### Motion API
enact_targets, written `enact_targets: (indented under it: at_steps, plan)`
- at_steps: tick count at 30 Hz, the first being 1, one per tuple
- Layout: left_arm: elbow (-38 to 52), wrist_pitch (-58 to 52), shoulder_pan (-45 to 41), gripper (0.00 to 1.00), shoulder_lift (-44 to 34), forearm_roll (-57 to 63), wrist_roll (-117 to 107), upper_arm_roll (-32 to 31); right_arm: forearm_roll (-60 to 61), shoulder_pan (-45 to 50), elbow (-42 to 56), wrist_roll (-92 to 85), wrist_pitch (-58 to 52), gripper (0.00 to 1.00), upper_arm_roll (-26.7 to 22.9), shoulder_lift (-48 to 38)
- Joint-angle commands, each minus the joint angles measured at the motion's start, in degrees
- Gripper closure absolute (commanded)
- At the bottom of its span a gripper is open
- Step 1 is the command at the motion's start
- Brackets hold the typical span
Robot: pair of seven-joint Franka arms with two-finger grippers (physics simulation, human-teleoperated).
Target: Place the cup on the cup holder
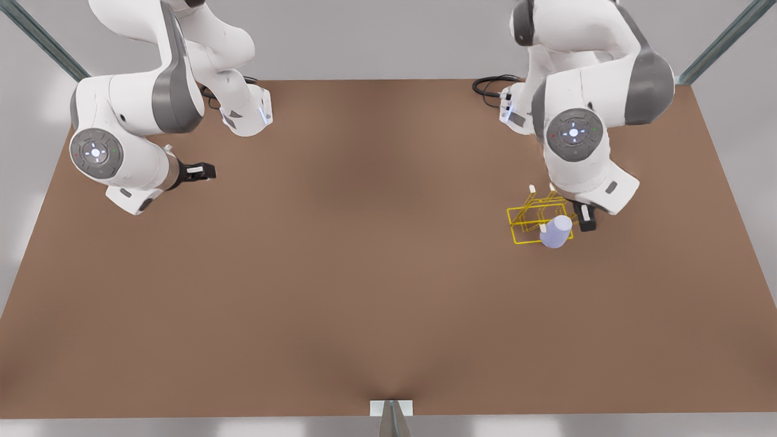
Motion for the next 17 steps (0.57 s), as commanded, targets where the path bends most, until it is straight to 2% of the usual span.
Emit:
enact_targets:
  at_steps: [1, 2, 5, 14, 17]
  plan:
    - [-5.0, 2.7, 24.0, 0.00, -7.2, 2.3, 86.3, -32.2, 0.0, 0.0, 0.2, 0.2, 0.0, 0.00, 0.0, -0.1]
    - [-10.1, 8.3, 31.3, 0.00, -8.7, 2.3, 79.4, -39.5, 0.0, 0.0, 0.4, 0.0, 0.0, 0.00, 0.0, -0.1]
    - [-8.5, 8.2, 31.0, 0.00, -7.3, 2.0, 77.3, -39.8, 0.0, -0.1, 0.4, 0.1, -0.1, 0.00, 0.1, -0.1]
    - [-3.6, -3.4, 31.6, 0.00, -6.6, 0.1, 77.8, -39.6, -0.1, -0.2, 0.4, 0.1, -0.1, 0.00, 1.4, -0.1]
    - [-3.6, -3.9, 31.7, 0.00, -6.3, 0.1, 77.8, -39.6, -2.1, -0.3, 4.7, 0.4, 0.0, 0.00, 1.3, -0.1]
